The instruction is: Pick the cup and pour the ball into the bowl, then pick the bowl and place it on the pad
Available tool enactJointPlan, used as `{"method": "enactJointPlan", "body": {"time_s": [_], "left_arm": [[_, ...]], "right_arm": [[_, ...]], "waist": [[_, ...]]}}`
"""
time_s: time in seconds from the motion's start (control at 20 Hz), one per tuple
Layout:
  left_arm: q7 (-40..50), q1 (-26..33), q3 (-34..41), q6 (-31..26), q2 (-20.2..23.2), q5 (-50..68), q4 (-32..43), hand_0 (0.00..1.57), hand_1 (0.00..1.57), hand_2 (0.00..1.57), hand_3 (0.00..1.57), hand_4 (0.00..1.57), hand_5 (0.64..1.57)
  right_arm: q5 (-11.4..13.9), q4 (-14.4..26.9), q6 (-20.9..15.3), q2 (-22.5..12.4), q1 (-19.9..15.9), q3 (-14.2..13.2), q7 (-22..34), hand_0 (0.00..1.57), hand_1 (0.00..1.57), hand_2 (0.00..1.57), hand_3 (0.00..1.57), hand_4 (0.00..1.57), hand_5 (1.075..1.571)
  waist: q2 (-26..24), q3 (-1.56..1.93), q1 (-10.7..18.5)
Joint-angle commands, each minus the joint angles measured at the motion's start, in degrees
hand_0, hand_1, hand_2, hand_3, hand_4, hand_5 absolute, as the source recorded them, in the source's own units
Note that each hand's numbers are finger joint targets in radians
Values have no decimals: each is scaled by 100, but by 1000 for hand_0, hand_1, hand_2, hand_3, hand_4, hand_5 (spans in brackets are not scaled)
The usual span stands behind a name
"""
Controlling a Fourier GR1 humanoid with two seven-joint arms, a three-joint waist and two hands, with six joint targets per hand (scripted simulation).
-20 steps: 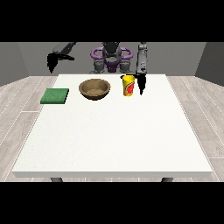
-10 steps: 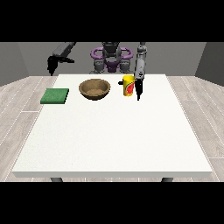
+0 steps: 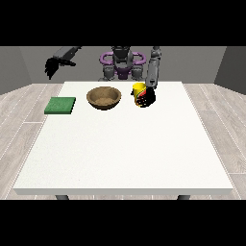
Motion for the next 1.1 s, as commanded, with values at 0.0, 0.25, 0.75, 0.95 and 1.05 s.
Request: {"method": "enactJointPlan", "body": {"time_s": [0.0,0.25,0.75,0.95,1.05], "left_arm": [[550,-227,-224,406,-193,-289,303,1327,1327,1571,1571,1500,1245],[1906,-348,-807,470,930,-1212,196,1381,1381,1571,1571,1571,1341],[4294,-1934,-1481,357,1742,-2579,247,1486,1486,1571,1571,1571,1274],[4540,-1814,-1462,157,1628,-2778,-2,1486,1486,1571,1571,1571,1274],[5031,-1985,-1819,323,1537,-3267,22,1491,1491,1571,1571,1571,1273]], "right_arm": [[90,245,104,-39,183,-5,-115,0,0,0,0,0,1570],[-78,697,8,-143,208,-152,603,0,0,0,0,0,1569],[40,1506,212,-306,186,-391,-208,0,0,0,0,0,1568],[26,1492,291,-177,344,-304,-233,0,0,0,0,0,1568],[19,1846,430,-427,338,-471,-345,0,0,0,0,0,1569]], "waist": [[-247,-109,33],[-1406,-90,469],[-1262,-101,574],[-1410,-108,565],[-1449,-104,652]]}}
